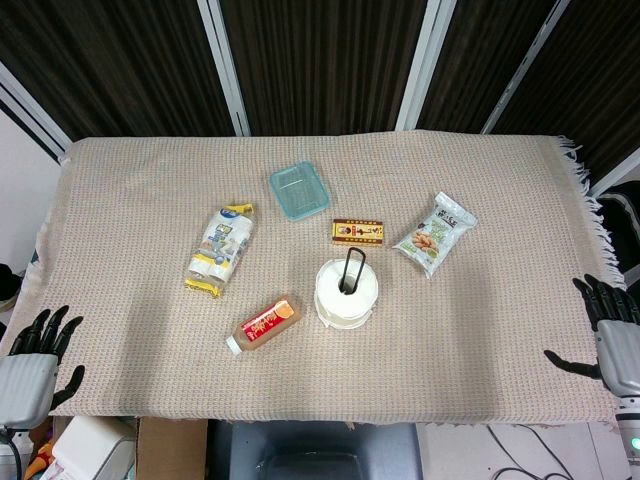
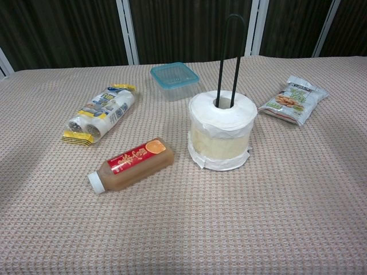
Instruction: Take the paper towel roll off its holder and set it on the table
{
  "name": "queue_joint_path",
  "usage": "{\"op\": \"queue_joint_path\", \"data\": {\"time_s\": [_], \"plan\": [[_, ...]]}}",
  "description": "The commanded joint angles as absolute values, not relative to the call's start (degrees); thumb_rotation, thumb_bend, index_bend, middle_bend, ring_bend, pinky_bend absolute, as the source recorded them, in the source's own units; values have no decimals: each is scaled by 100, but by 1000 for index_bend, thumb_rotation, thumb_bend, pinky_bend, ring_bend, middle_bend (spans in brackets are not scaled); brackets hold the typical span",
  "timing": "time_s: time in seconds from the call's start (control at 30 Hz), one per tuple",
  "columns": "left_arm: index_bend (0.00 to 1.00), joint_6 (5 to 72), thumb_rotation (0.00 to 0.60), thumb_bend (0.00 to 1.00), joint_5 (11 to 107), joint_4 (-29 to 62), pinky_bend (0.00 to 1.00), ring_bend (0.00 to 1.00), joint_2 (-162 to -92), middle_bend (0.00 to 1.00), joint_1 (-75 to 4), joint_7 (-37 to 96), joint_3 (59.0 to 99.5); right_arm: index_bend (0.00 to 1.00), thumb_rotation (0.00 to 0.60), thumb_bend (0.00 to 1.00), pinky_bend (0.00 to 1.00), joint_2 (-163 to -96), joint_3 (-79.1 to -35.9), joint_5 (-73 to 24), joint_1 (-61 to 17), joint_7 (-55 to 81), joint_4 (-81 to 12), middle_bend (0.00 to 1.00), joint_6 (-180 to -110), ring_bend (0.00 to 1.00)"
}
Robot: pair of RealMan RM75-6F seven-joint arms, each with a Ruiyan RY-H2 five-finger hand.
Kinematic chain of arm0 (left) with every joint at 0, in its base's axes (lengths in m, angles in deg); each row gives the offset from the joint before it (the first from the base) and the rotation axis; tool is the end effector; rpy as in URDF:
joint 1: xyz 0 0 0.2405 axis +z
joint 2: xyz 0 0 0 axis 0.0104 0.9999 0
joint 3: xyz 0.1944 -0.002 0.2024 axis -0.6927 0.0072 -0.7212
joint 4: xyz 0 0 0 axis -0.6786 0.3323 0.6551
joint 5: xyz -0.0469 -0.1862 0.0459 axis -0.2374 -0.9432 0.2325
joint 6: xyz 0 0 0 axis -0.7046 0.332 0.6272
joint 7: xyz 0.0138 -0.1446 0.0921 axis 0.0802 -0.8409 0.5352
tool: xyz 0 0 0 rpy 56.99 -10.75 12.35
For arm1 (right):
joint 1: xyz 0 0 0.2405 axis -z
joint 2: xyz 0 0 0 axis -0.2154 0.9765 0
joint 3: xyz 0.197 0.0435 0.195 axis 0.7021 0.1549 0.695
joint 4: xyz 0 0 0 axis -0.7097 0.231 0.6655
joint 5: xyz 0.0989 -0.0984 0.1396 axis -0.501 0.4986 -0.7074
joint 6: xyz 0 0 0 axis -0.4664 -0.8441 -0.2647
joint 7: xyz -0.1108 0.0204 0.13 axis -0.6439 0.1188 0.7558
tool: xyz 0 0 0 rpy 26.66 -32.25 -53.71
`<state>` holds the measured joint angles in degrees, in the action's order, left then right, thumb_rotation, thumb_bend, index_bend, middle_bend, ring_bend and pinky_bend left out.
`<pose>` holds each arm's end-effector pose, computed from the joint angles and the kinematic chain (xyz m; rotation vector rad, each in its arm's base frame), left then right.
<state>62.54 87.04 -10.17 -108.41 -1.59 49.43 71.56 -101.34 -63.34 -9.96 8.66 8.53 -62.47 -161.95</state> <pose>-0.3031 0.1855 0.1691 -1.4637 -0.7260 -0.7496 -0.3287 -0.2050 0.2162 1.3004 -0.9904 0.7814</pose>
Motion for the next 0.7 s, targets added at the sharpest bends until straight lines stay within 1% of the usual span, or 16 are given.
{"op": "queue_joint_path", "data": {"time_s": [0.03,0.33,0.5,0.6,0.7], "plan": [[154,6257,600,374,8711,-1005,191,0,-10847,61,-157,4937,7153,74,600,31,124,-10127,-6346,-1006,856,846,-6258,123,-16154,69],[164,6214,600,374,8669,-977,190,0,-10824,61,-159,4887,7148,74,600,32,124,-10173,-6339,-1013,825,873,-6216,123,-16099,69],[165,6268,600,374,8722,-896,191,0,-10818,61,-149,4811,7152,74,600,32,123,-10290,-6328,-906,826,908,-6103,122,-16189,69],[166,6298,600,375,8753,-865,190,0,-10800,61,-130,4718,7135,74,600,31,165,-10414,-6332,-795,820,1013,-5979,121,-16236,78],[166,6353,600,375,8813,-821,191,0,-10776,61,-114,4671,7128,74,600,32,181,-10502,-6296,-841,713,1261,-5893,121,-16031,83]]}}
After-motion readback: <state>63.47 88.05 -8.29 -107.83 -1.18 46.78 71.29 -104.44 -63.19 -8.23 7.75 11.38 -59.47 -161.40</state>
